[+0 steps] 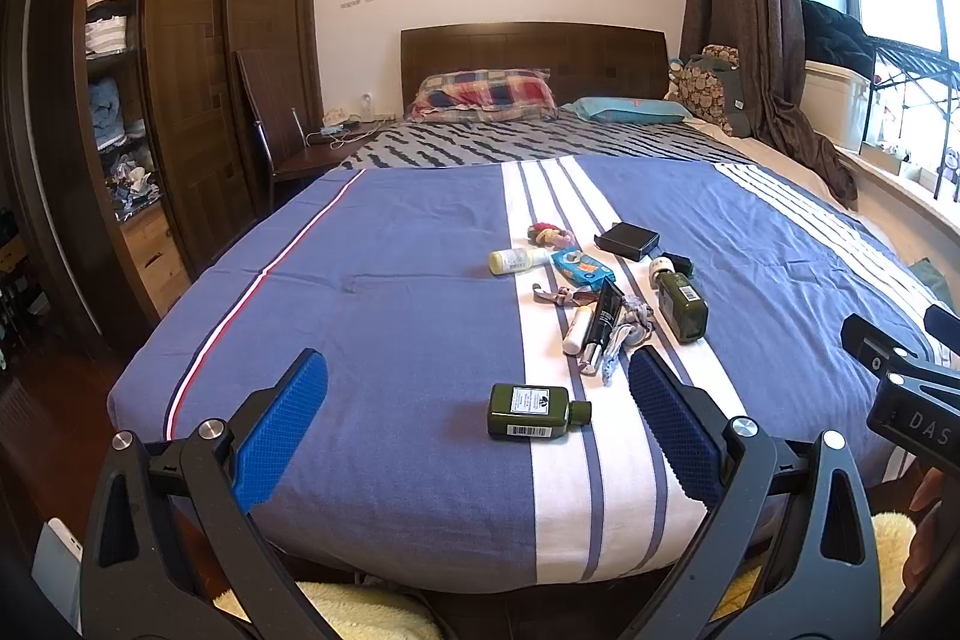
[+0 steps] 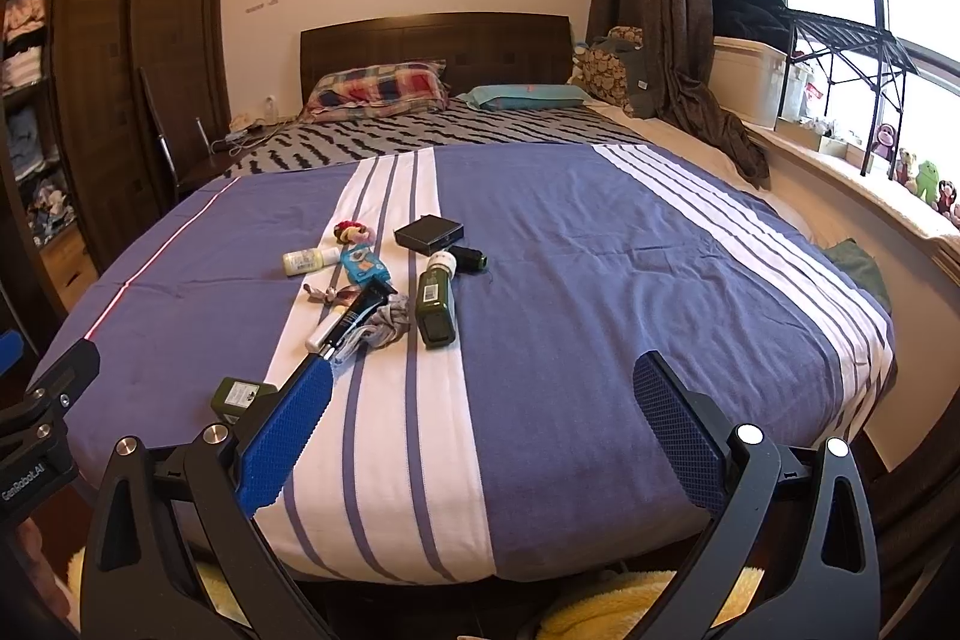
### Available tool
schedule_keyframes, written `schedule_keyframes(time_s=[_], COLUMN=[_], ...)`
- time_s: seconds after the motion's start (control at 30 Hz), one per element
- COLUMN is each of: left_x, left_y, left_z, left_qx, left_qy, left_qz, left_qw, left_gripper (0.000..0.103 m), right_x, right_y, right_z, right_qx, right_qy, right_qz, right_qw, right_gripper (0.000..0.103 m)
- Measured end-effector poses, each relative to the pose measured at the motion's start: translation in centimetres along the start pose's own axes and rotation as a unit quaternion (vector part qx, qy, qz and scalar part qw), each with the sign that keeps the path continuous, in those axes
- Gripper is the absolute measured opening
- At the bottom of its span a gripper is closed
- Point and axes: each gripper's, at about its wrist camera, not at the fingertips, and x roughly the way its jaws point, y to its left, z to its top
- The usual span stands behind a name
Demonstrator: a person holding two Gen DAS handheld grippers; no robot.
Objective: Collect trash
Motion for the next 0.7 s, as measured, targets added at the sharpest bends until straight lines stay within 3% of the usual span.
schedule_keyframes(time_s=[0.7], left_x=[0.1], left_y=[0.5], left_z=[0.8], left_qx=[0.0], left_qy=[0.0], left_qz=[0.0], left_qw=[1.0], left_gripper=[0.095], right_x=[-0.4], right_y=[1.1], right_z=[-0.4], right_qx=[-0.005], right_qy=[-0.01], right_qz=[-0.005], right_qw=[1.0], right_gripper=[0.101])
